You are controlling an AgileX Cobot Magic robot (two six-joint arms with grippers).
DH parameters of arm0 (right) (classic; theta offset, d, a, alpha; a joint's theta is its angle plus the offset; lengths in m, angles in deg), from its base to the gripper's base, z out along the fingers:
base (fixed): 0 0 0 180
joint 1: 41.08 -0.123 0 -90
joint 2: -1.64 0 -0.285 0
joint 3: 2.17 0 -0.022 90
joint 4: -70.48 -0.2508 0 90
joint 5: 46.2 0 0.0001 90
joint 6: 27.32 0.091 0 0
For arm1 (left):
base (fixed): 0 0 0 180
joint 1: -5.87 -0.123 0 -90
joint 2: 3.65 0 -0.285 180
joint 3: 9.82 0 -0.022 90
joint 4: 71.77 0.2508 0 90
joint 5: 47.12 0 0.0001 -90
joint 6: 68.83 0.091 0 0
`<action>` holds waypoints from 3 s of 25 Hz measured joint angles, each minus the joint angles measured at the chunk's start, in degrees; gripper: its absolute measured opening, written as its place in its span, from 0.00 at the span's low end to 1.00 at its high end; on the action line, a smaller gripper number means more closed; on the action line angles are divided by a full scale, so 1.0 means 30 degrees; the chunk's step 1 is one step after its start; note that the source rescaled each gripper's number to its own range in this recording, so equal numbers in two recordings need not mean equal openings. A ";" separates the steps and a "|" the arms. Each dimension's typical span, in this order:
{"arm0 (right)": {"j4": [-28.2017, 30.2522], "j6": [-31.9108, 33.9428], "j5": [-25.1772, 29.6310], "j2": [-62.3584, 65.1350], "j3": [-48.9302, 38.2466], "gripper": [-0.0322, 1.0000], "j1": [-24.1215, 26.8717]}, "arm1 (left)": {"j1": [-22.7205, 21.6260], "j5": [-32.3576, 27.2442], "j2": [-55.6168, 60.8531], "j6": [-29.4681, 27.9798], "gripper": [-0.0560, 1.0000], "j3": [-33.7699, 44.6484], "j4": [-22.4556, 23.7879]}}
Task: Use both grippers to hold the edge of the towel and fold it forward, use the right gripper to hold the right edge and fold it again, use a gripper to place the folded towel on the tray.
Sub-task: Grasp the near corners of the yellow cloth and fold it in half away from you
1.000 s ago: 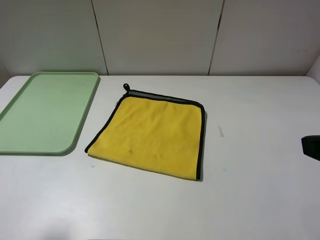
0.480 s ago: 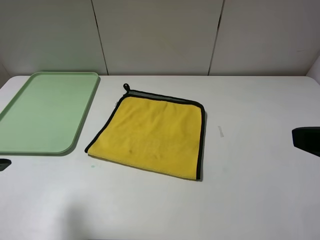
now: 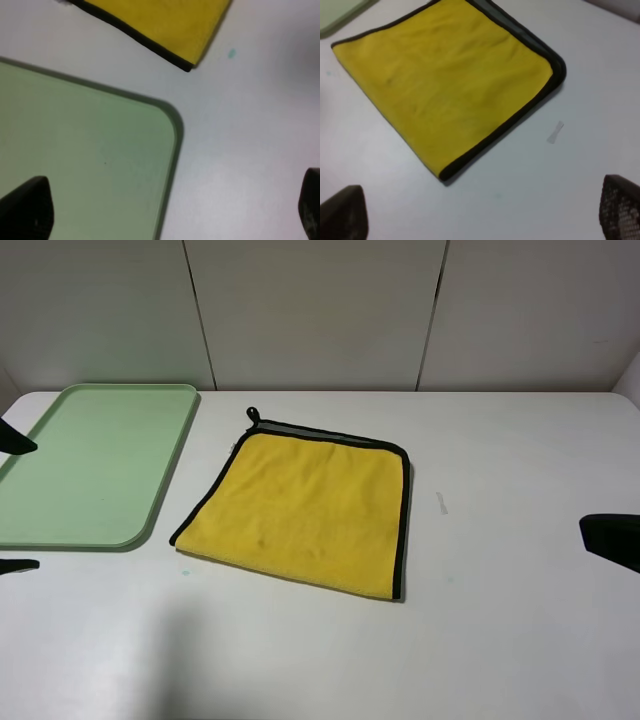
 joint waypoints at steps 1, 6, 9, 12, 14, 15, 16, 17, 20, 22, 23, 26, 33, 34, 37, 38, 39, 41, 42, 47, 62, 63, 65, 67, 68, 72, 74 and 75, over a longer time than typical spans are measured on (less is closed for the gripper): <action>0.0000 -0.0517 0.0000 -0.0293 0.0000 1.00 0.0000 | 0.0000 0.0141 -0.0144 0.0253 0.98 0.0000 0.0000; -0.0153 -0.5202 -0.0243 -0.2694 0.0000 1.00 0.0000 | 0.0000 0.1361 -0.0231 0.1662 0.98 0.0000 0.0000; -0.0961 -0.8664 -0.0699 -0.4184 0.0000 1.00 0.0000 | 0.0000 0.1973 -0.0231 0.1884 0.98 0.0000 0.0000; -0.2087 -1.0455 -0.1751 -0.5764 0.0000 1.00 0.0000 | 0.0000 0.2319 -0.0231 0.1955 0.98 0.0000 0.0000; -0.2835 -1.1408 -0.2647 -0.6831 0.0000 1.00 0.0000 | 0.0000 0.2327 -0.0231 0.2241 0.98 0.0000 0.0000; -0.3147 -1.1942 -0.3093 -0.7421 0.0000 1.00 0.0000 | 0.0000 0.2371 -0.0231 0.2539 0.98 0.0000 0.0000; -0.3497 -1.2488 -0.3483 -0.8013 0.0000 1.00 0.0000 | 0.0000 0.2446 -0.0231 0.2766 0.98 0.0000 0.0000; -0.3777 -1.2928 -0.3827 -0.8610 0.0000 1.00 0.0000 | 0.0000 0.2600 -0.0231 0.2973 0.98 0.0000 0.0000; -0.4947 -1.4291 -0.4756 -1.0167 0.0000 1.00 0.0000 | 0.0000 0.3404 -0.0442 0.3154 0.98 0.0000 0.0000; -0.5758 -1.4845 -0.5219 -1.1099 0.0000 1.00 0.0000 | 0.0000 0.3831 -0.0980 0.3175 0.98 0.0000 0.0000; -0.6050 -1.5039 -0.5413 -1.1590 0.0000 1.00 0.0000 | 0.0000 0.4015 -0.1441 0.3194 0.98 0.0000 0.0000; -0.6495 -1.5530 -0.5704 -1.2744 0.0000 1.00 0.0000 | 0.0000 0.4751 -0.2993 0.3235 0.98 0.0000 0.0000; -0.7849 -1.7486 -0.5770 -1.4824 0.0000 1.00 0.0000 | 0.0688 0.7146 -0.6632 0.3286 0.98 0.0000 0.0000; -0.8081 -1.7784 -0.5858 -1.5158 0.0000 1.00 0.0000 | 0.1086 0.7520 -0.7168 0.3286 0.98 0.0000 0.0000; -0.8819 -1.8577 -0.6288 -1.6085 0.0005 1.00 0.0000 | 0.2281 0.8725 -0.8721 0.3286 0.98 0.0000 0.0000; -0.9028 -1.8801 -0.6429 -1.6423 0.0005 1.00 0.0000 | 0.2633 0.9071 -0.9270 0.3286 0.98 0.0000 0.0000; -0.9266 -1.9067 -0.6526 -1.6720 0.0005 1.00 0.0000 | 0.2881 0.9500 -0.9729 0.3210 0.98 0.0000 0.0000; -0.9553 -1.9402 -0.6654 -1.7481 0.0005 1.00 0.0000 | 0.3333 1.0332 -1.0824 0.2973 0.98 -0.0004 -0.0040; -0.9672 -1.9554 -0.6703 -1.7873 0.0005 1.00 0.0000 | 0.3512 1.0671 -1.1340 0.2931 0.98 -0.0004 -0.0040; -0.9955 -1.9945 -0.7082 -1.9349 0.0021 1.00 0.0000 | 0.4069 1.2281 -1.3385 0.2842 0.98 -0.0020 -0.0057; -1.0055 -2.0312 -0.7637 -2.0062 0.0021 1.00 0.0000 | 0.4154 1.6437 -1.7264 0.5624 0.98 -0.0100 -0.0074; -1.0055 -2.0327 -0.7637 -2.0062 0.0021 1.00 0.0000 | 0.4154 1.6814 -1.7406 0.5894 0.98 -0.0116 -0.0074; -1.0055 -2.0327 -0.7637 -2.0062 0.0021 1.00 0.0000 | 0.4154 1.7575 -1.7705 0.6493 0.98 -0.0167 -0.0093; -1.0055 -2.0327 -0.7637 -2.0062 0.0021 1.00 0.0000 | 0.4154 1.8240 -1.8059 0.6898 0.98 -0.0213 -0.0093; -1.0055 -2.0327 -0.7637 -2.0062 0.0021 1.00 0.0000 | 0.4154 1.8583 -1.8185 0.7045 0.98 -0.0233 -0.0112; -1.0055 -2.0333 -0.7637 -2.0062 0.0021 1.00 0.0000 | 0.4154 1.9306 -1.8467 0.7248 0.98 -0.0277 -0.0112; -1.0055 -2.0333 -0.7659 -2.0062 0.0021 1.00 0.0000 | 0.4173 1.9369 -1.8467 0.7292 0.98 -0.0277 -0.0112; -1.0055 -2.0333 -0.7659 -2.0062 0.0021 1.00 0.0000 | 0.4173 1.9369 -1.8467 0.7292 0.98 -0.0277 -0.0112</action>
